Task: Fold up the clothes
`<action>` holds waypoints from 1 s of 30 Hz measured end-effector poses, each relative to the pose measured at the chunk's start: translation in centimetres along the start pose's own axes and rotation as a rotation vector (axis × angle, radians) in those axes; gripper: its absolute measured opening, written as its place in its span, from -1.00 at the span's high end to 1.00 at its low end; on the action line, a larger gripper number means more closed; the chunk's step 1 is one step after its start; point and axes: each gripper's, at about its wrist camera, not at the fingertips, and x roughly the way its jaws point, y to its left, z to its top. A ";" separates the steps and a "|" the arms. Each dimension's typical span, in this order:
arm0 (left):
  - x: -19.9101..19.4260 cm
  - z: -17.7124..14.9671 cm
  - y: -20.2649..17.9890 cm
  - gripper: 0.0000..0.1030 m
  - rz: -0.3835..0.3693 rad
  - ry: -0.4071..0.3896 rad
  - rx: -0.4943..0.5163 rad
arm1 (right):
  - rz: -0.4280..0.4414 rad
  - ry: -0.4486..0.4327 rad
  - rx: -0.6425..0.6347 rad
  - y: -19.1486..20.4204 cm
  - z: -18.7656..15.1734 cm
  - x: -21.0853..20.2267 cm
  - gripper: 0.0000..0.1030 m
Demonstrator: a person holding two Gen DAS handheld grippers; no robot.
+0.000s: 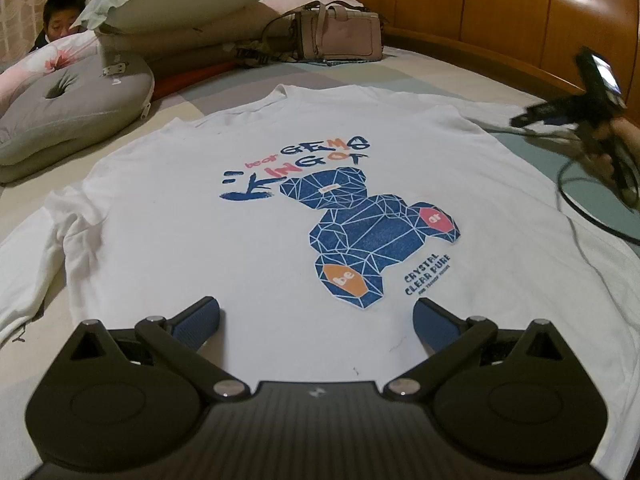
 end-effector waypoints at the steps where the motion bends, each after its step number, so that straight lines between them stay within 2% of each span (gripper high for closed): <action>1: 0.0 0.0 0.0 -0.99 0.000 0.000 0.000 | 0.003 -0.004 -0.003 -0.5 -0.7 -0.8 -1.00; 5: 0.0 0.0 -0.1 -0.99 0.000 0.000 0.000 | 0.009 0.035 -0.040 -1.7 -1.2 -3.1 -1.00; 8: 0.0 0.0 -0.1 -0.99 0.000 0.000 0.001 | -0.028 -0.024 0.010 -3.5 0.1 -3.5 -1.00; 10: 0.1 0.0 -0.1 -0.99 0.000 0.000 0.001 | -0.084 -0.030 0.079 -5.3 0.7 -2.7 -1.00; 12: 0.1 0.0 -0.1 -0.99 -0.001 -0.001 0.002 | -0.153 -0.001 0.124 -7.1 0.4 -1.4 -1.00; 13: 0.1 0.0 0.0 -0.99 -0.002 -0.002 0.002 | -0.158 0.007 0.126 -7.7 0.0 -1.0 -1.00; 17: 0.1 -0.1 0.0 -0.99 -0.004 -0.003 0.000 | -0.147 0.003 0.120 -9.6 -1.4 -1.6 -1.00; 21: 0.0 0.0 0.0 -0.99 -0.004 -0.002 0.000 | -0.133 0.022 0.197 -11.4 -0.8 -2.5 -1.00; 28: 0.1 0.0 0.0 -0.99 -0.007 -0.002 0.000 | -0.100 0.031 0.230 -10.5 2.6 0.7 -1.00; 30: 0.1 0.0 0.1 -0.99 -0.008 -0.002 -0.001 | -0.139 0.069 0.214 -10.1 2.4 2.2 -1.00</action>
